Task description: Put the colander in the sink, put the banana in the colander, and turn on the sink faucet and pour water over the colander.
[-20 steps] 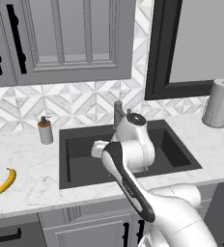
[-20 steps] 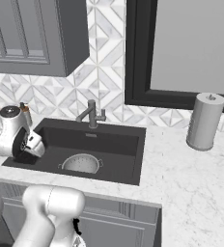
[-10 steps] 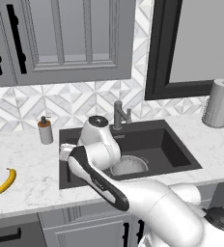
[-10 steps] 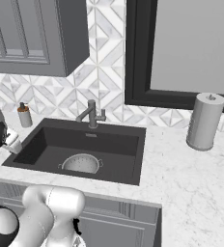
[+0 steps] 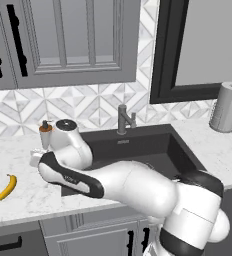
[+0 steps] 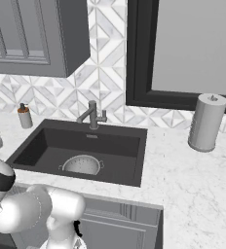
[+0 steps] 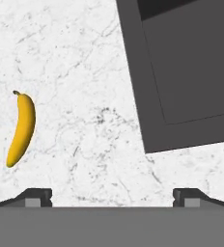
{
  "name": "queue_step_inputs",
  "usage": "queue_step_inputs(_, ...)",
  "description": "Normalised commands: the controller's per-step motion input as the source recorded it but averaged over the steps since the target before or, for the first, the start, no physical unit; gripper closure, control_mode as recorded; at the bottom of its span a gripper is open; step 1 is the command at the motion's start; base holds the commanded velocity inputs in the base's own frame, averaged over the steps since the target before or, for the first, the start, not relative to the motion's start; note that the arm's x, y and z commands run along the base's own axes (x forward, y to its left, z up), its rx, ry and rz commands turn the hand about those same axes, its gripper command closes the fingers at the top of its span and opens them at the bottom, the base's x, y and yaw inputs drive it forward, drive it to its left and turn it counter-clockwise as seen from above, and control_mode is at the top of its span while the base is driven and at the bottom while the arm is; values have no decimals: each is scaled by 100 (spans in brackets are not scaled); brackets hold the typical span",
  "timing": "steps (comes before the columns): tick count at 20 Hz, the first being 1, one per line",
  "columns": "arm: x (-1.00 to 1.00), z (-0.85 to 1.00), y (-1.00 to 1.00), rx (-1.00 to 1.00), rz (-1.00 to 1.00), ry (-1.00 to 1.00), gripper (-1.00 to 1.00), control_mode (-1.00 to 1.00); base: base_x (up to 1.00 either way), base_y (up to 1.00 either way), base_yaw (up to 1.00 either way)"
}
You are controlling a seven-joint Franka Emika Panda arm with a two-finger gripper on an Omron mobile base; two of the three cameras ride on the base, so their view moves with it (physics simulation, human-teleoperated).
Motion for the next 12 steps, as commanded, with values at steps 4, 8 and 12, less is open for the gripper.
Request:
queue_step_inputs(4, 14, -3, 88, 0, 0, 4, -100, -100, 0, 0, 0)
queue_step_inputs(8, 14, -13, 72, -2, 0, 4, -100, -100, 0, 0, 0)
queue_step_inputs(12, 12, -23, 47, -4, 0, 2, -100, -100, 0, 0, 0)
